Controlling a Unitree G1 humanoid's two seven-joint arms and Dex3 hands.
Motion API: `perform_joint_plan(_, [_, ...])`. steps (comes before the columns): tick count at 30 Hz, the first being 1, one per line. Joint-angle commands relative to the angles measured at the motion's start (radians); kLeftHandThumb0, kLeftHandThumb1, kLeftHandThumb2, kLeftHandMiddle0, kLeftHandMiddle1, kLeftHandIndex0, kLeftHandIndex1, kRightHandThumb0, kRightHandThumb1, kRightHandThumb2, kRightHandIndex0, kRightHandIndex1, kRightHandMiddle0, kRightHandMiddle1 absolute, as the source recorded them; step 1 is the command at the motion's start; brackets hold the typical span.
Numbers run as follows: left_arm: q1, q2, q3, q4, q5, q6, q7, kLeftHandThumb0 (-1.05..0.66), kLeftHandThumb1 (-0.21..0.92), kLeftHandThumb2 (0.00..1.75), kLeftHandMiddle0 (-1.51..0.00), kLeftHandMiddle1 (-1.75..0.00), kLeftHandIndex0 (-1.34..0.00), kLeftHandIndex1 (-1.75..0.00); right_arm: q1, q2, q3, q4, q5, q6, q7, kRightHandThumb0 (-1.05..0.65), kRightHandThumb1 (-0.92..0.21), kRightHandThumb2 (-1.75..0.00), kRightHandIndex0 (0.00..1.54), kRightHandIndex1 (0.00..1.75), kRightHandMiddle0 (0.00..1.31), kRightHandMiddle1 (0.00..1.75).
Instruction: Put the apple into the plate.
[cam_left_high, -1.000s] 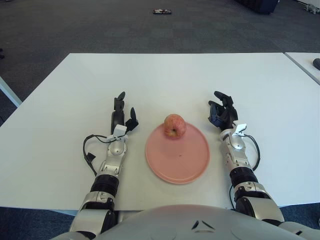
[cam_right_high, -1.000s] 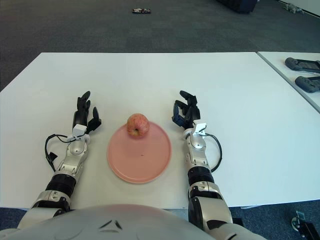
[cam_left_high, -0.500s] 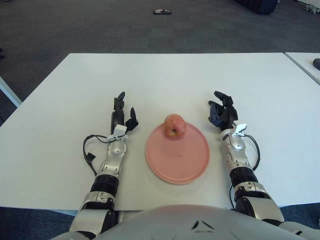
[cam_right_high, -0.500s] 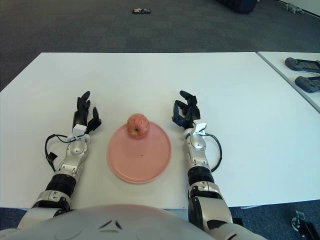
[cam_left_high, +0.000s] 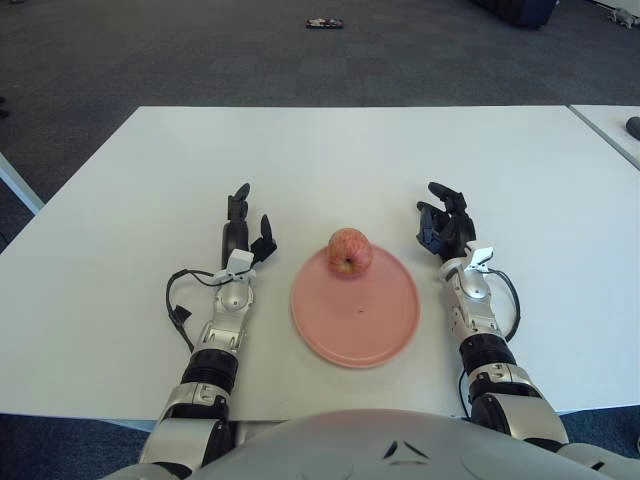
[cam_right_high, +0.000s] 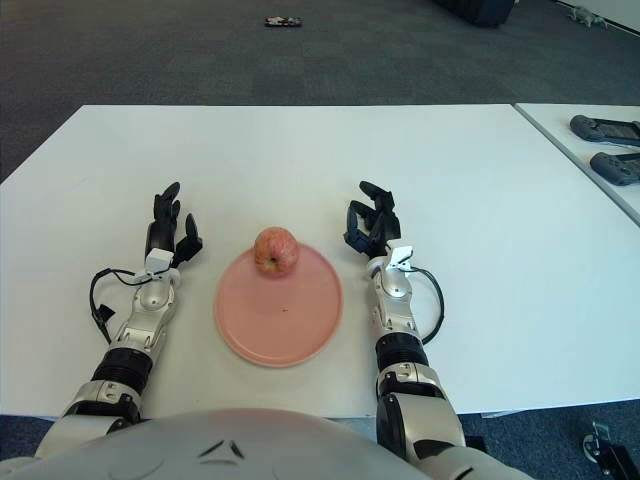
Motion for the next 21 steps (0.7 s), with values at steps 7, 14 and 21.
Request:
perform_joint_plan(7, [0.012, -0.002, -0.004, 0.014, 0.004, 0.004, 0.008, -0.85, 0.92, 0.95, -0.24, -0.14, 0.0, -0.54, 0.032, 0.005, 0.001, 0.029, 0.001, 0.06, -0.005, -0.38, -0.57, -0.97, 0.13, 0.89, 0.0, 0.89])
perform_joint_plan(14, [0.011, -0.001, -0.004, 0.014, 0.006, 0.008, 0.012, -0.85, 0.92, 0.95, -0.24, -0.14, 0.0, -0.54, 0.032, 0.006, 0.002, 0.027, 0.0, 0.06, -0.005, -0.38, -0.57, -0.97, 0.13, 0.89, 0.0, 0.89])
perform_joint_plan(21, [0.01, -0.001, -0.007, 0.013, 0.009, 0.015, 0.018, -0.85, 0.92, 0.95, -0.23, -0.14, 0.0, -0.53, 0.032, 0.004, 0.001, 0.026, 0.001, 0.062, -0.004, -0.37, -0.57, -0.98, 0.13, 0.89, 0.0, 0.89])
